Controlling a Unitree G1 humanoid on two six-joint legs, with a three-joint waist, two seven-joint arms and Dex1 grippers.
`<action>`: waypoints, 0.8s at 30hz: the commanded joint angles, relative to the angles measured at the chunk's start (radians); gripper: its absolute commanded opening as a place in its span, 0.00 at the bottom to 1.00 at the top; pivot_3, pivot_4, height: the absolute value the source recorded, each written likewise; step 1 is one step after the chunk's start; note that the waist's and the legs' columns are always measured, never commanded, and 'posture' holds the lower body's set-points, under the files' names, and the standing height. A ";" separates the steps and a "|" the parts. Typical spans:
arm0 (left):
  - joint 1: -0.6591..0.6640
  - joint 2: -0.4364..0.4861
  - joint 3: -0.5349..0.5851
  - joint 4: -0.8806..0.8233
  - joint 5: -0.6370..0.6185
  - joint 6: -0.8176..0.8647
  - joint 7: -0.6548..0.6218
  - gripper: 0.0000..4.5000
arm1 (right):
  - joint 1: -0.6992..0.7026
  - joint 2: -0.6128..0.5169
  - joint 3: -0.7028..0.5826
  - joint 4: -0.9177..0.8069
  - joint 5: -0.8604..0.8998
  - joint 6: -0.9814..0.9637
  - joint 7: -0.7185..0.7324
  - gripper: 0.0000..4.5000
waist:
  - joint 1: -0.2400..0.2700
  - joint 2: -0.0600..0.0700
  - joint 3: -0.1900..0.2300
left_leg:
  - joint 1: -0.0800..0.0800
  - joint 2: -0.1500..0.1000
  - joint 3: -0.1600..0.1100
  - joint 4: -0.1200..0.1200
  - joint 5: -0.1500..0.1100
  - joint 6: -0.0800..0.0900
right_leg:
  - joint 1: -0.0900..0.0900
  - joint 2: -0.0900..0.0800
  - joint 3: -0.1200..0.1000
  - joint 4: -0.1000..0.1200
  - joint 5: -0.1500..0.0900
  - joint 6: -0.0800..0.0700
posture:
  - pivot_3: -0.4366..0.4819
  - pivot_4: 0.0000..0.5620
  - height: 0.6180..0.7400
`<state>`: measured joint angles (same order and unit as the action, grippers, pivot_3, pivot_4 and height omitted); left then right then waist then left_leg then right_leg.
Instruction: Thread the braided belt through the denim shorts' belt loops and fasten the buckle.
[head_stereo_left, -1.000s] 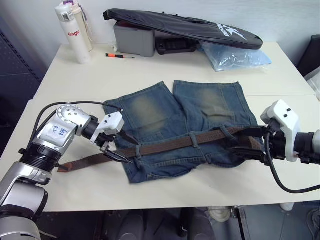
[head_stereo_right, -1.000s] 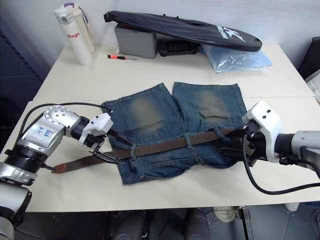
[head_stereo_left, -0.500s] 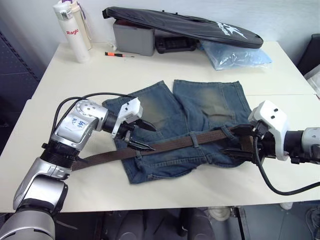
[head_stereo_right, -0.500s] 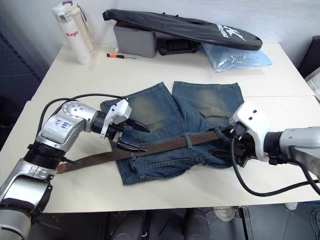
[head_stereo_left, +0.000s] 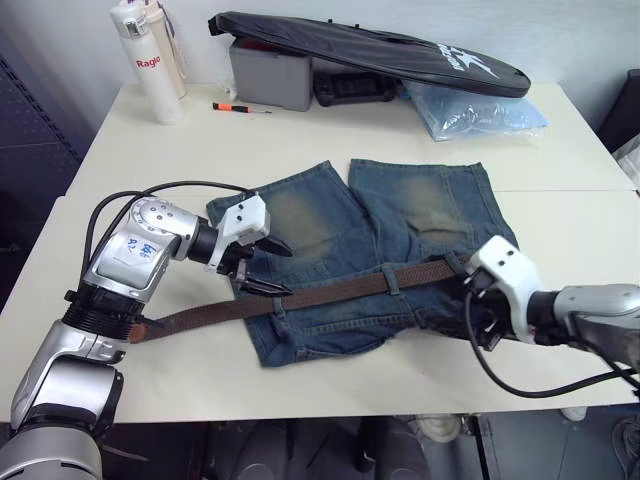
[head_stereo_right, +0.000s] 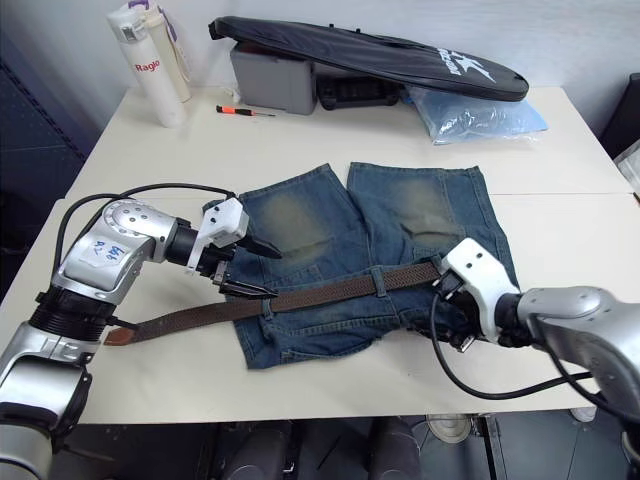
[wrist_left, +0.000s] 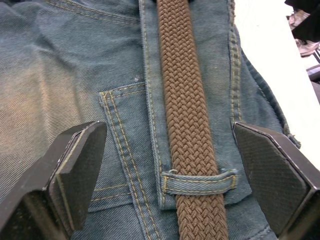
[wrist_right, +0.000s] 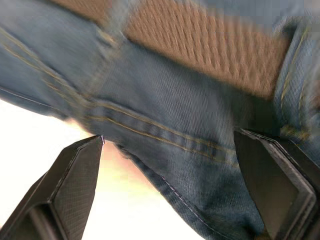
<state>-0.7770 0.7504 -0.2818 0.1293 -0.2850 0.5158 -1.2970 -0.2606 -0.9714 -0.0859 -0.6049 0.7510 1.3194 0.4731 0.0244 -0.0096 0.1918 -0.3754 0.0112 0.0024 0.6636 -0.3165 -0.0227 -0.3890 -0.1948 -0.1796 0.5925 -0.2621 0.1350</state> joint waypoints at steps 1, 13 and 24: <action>-0.002 0.028 0.044 -0.031 -0.012 0.002 -0.026 0.99 | -0.009 -0.006 0.040 0.048 -0.085 -0.052 -0.023 1.00 | 0.000 0.000 0.000 | -0.001 0.000 0.002 0.000 0.000 0.000 | -0.002 0.000 0.002 0.001 0.000 0.000 | 0.48 0.27 1.00; 0.124 0.153 0.077 -0.119 -0.008 -0.043 -0.126 1.00 | -0.009 0.029 0.113 0.136 -0.145 -0.100 0.024 0.00 | -0.001 -0.002 -0.001 | 0.001 0.002 0.008 0.000 -0.001 0.002 | -0.004 0.002 0.008 0.000 0.002 0.001 | 0.48 0.27 1.00; 0.227 0.122 0.044 -0.169 0.100 -0.174 -0.047 0.94 | -0.031 0.062 0.115 0.125 -0.155 -0.063 0.030 0.00 | -0.001 -0.002 -0.001 | 0.002 0.006 0.012 0.001 -0.002 0.001 | -0.005 0.008 0.014 -0.002 0.005 -0.002 | 0.48 0.27 1.00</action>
<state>-0.5568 0.8696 -0.2393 -0.0268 -0.2029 0.3714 -1.3475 -0.2989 -0.9202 0.0183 -0.4846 0.6082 1.2315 0.5085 0.0232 -0.0121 0.1904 -0.3733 0.0176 0.0150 0.6649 -0.3190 -0.0220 -0.3940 -0.1864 -0.1656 0.5908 -0.2570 0.1332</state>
